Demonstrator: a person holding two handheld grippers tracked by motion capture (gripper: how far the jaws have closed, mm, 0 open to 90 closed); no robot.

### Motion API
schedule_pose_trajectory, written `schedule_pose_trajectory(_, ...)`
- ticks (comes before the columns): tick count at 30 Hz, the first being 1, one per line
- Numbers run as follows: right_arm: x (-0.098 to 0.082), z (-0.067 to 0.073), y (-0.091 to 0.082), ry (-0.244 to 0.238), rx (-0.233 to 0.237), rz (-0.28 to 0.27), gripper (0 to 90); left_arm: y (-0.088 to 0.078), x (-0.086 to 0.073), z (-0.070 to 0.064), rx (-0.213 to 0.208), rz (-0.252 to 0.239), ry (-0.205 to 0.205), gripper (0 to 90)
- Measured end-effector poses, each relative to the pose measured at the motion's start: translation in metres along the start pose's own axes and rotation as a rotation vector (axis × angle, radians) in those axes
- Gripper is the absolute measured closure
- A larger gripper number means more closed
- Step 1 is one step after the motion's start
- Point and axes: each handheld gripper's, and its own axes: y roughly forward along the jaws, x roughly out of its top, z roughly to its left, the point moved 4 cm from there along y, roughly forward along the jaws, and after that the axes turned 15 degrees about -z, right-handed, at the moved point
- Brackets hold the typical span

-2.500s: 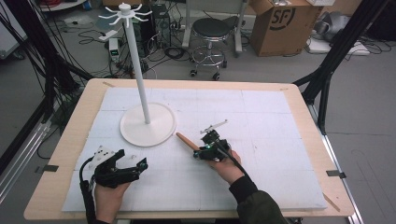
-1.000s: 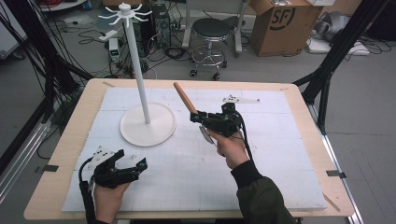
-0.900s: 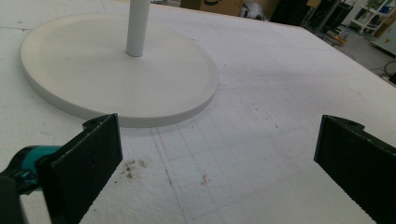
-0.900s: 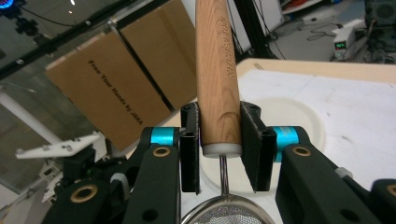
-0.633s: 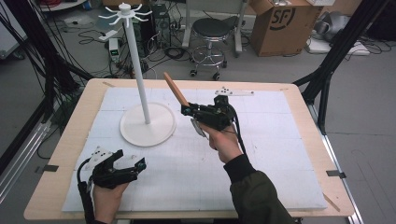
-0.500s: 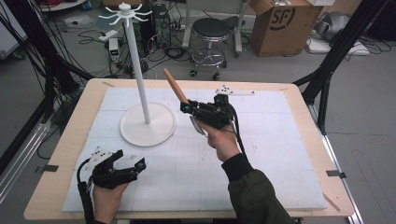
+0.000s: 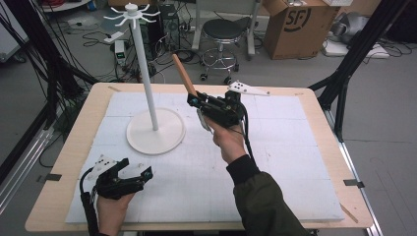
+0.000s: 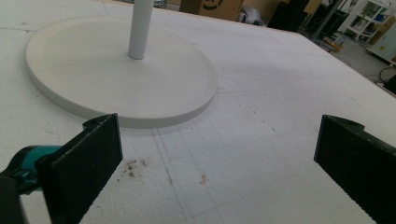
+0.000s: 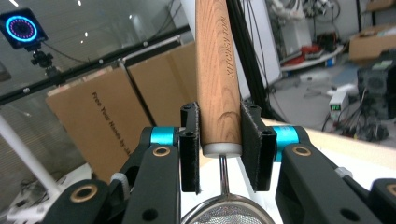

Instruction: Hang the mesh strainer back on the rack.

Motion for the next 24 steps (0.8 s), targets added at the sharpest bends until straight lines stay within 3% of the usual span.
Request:
schedule_pose_trajectory(4,0.005,0.006,0.005,-0.021,0.01,-0.05,71.9,-0.001,0.0,0.001,0.001,-0.004,-0.005,1.6)
schedule_pose_trajectory(9,0.009,0.008,0.011,-0.02,0.008,-0.065,72.0,-0.002,0.0,0.002,0.005,-0.008,-0.01,1.6)
schedule_pose_trajectory(15,0.02,0.013,0.019,-0.053,0.004,-0.115,71.9,-0.002,0.0,0.002,0.008,-0.005,-0.01,1.6)
schedule_pose_trajectory(24,0.03,0.014,0.035,-0.042,0.0,-0.157,72.0,-0.002,-0.002,0.003,0.005,-0.003,-0.017,1.6)
